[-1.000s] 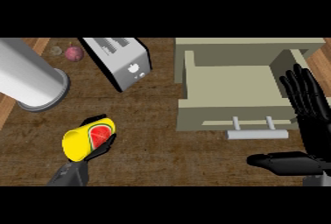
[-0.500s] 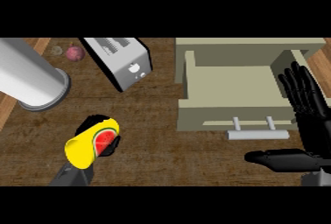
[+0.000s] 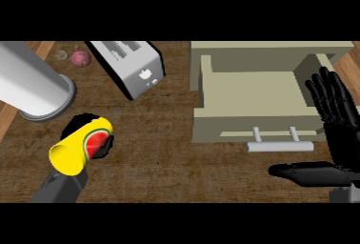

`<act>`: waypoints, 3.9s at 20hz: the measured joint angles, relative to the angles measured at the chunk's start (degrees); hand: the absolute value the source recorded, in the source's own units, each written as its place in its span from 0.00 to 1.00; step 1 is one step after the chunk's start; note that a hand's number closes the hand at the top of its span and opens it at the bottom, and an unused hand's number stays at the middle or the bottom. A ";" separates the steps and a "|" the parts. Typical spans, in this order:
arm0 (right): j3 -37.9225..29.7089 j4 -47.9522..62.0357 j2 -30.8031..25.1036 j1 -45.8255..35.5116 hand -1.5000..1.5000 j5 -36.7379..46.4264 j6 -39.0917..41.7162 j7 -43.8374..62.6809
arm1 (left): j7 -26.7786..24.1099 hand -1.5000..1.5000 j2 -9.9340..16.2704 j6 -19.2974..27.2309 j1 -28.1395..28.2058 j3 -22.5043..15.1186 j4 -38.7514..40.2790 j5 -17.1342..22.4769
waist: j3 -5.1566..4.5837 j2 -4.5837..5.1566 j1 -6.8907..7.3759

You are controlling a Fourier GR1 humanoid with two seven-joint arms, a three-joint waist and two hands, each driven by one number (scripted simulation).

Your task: Pick up the cup, place it into the drawer and close the drawer

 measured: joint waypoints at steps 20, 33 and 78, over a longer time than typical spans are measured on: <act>-2.62 -0.80 -1.08 2.95 0.00 -1.10 1.06 -0.49 | 21.91 1.00 -8.02 11.30 -10.68 -11.01 -33.07 -1.55 | 0.18 -0.58 1.02; -3.65 -0.60 -1.54 2.53 0.00 -2.16 1.99 -0.87 | 38.66 1.00 -10.55 26.73 -28.07 -19.69 -33.84 -2.33 | 0.15 -0.27 -0.02; -3.97 2.37 -2.30 -2.16 1.00 -11.67 8.68 -0.78 | 37.22 0.00 -10.85 49.40 -45.03 -56.76 -6.71 24.30 | 0.18 0.62 -3.74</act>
